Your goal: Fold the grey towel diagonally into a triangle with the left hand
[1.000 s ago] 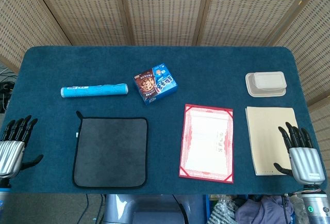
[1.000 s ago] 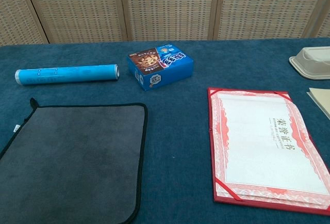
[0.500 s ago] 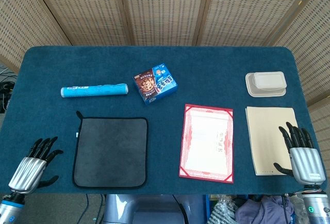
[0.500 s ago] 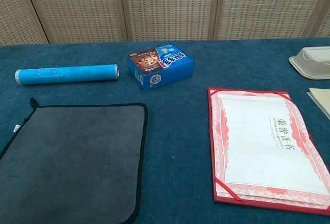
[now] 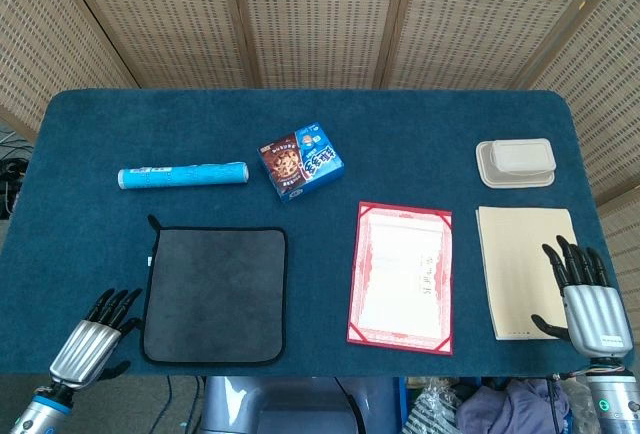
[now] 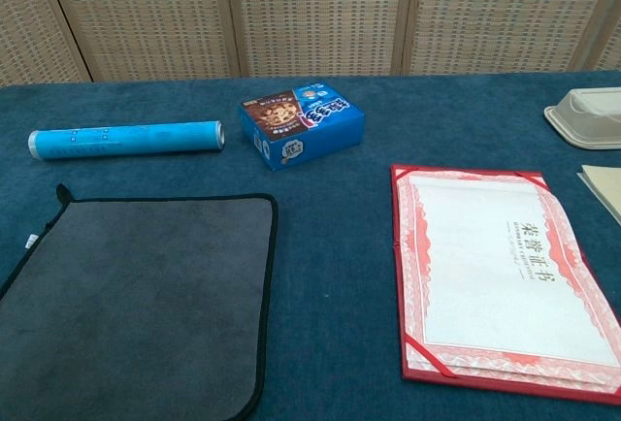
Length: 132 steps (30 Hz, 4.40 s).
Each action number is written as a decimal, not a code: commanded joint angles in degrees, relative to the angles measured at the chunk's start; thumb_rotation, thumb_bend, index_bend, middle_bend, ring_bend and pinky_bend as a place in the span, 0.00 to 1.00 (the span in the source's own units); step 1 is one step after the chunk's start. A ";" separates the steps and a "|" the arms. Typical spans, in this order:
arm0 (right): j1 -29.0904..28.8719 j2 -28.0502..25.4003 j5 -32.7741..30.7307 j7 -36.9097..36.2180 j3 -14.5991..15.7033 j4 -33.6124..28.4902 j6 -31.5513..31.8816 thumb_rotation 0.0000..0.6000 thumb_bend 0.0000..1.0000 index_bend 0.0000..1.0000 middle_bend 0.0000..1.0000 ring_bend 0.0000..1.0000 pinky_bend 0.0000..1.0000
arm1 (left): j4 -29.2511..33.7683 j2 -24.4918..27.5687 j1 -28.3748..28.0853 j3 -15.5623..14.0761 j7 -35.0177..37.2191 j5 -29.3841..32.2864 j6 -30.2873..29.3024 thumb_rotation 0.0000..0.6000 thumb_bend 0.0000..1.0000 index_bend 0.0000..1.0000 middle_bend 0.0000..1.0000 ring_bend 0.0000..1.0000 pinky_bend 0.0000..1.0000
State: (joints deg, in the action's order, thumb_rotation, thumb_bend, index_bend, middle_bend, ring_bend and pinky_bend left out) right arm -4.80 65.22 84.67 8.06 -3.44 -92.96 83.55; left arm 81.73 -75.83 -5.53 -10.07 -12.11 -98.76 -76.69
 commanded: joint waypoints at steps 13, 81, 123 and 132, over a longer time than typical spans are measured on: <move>0.12 -0.03 0.16 -0.47 -0.18 -0.10 0.48 1.00 0.00 0.00 0.00 0.00 0.00 | -2.88 -4.55 -1.89 -0.21 -3.44 -1.40 2.88 1.00 0.20 0.40 0.00 0.00 0.00; 0.56 0.00 -0.18 -3.22 -0.67 0.03 1.05 1.00 0.00 0.00 0.00 0.00 0.00 | -3.89 -7.34 -8.45 4.59 -2.66 1.21 5.21 1.00 0.41 0.68 0.00 0.00 0.00; 0.13 -0.61 -2.90 -8.56 -1.58 2.22 -1.29 1.00 0.00 0.00 0.00 0.00 0.00 | -11.49 -21.25 -32.16 18.60 -13.64 11.08 21.65 1.00 0.41 0.69 0.00 0.00 0.00; 0.19 -0.95 -3.34 -9.84 -1.79 2.52 -1.47 1.00 0.00 0.00 0.00 0.00 0.00 | -11.81 -23.52 -35.34 19.47 -16.05 13.16 22.78 1.00 0.41 0.69 0.00 0.00 0.00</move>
State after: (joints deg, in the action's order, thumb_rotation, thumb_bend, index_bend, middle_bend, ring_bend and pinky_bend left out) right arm -4.62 64.31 81.31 -1.72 -5.22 -90.46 82.07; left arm 70.09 -99.06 -40.61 9.31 -27.89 -85.90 -54.04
